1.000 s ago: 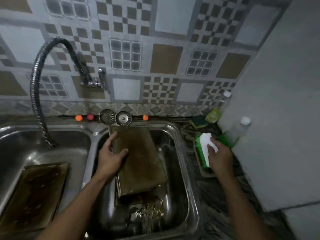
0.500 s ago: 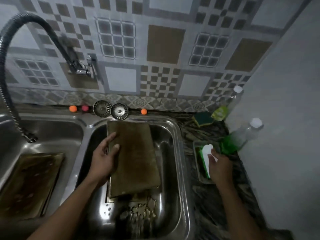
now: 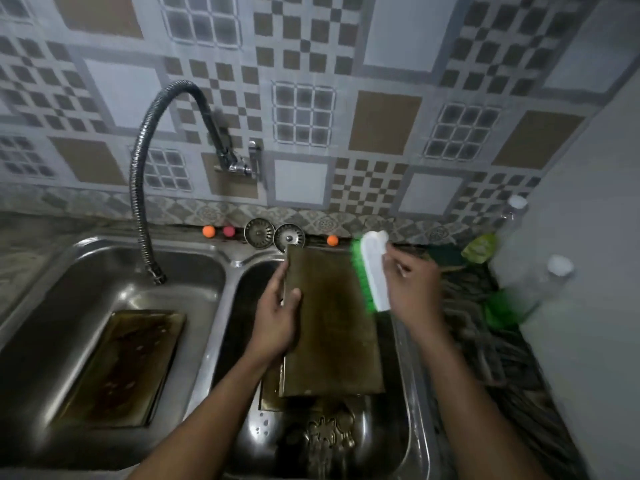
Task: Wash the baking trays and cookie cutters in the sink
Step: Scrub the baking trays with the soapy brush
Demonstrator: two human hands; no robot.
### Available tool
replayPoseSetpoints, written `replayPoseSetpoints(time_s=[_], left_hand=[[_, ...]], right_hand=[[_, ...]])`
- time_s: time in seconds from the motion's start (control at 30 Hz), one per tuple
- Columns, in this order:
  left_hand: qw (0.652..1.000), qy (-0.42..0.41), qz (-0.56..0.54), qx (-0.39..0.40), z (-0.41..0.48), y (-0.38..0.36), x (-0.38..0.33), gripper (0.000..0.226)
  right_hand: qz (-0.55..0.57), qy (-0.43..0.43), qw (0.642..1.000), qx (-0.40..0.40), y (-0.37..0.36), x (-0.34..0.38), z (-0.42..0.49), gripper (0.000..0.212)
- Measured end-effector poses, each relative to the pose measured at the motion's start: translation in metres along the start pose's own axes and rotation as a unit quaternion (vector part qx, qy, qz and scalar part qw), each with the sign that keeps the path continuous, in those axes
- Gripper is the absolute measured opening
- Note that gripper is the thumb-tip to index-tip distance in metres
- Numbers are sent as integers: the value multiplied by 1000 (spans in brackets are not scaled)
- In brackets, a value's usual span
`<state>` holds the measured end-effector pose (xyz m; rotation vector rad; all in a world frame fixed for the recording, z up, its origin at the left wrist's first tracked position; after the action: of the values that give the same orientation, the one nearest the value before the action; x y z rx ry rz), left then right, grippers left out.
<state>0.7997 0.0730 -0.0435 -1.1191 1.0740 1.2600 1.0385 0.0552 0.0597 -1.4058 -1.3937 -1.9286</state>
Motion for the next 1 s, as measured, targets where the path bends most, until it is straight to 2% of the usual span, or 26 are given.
replayPoseSetpoints(time_s=[0.1, 0.2, 0.37, 0.47, 0.57, 0.7, 0.83, 0.93, 1.0], left_hand=[[1000, -25, 10, 13, -3, -5, -16, 52], [999, -47, 23, 13, -6, -2, -30, 54], [997, -72, 26, 8, -2, 21, -43, 54], [993, -100, 49, 35, 2, 22, -49, 50], [993, -105, 36, 44, 4, 13, -48, 45], [997, -83, -9, -2, 11, 18, -42, 40], [994, -107, 10, -22, 8, 31, -57, 42], [994, -111, -5, 7, 3, 24, -57, 44], [993, -117, -14, 12, 2, 17, -58, 44]], right_hand=[[-26, 44, 998, 35, -54, 37, -24, 29], [-18, 47, 997, 59, -78, 55, -33, 29], [-49, -22, 999, 5, -45, 27, -10, 32], [-39, -53, 998, -19, -30, 18, -6, 32], [-5, -38, 999, 7, -52, 44, -26, 31], [5, 28, 998, 51, -85, 72, -62, 30], [-23, -23, 999, 22, -57, 49, -42, 31], [-37, -63, 997, -23, -34, 33, -20, 31], [-9, -62, 998, -23, -39, 41, -19, 30]])
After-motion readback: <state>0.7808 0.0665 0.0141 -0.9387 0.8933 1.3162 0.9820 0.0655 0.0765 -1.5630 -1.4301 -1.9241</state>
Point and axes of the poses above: each hand's wrist, its own z-axis towards the middle knuckle, its own y-axis out of the back of the hand, x = y × z, the point moved 9 cm from there along z, towards the middle knuckle, and after that the axes turned 11 degrees about -y, right-handed, at the moved point
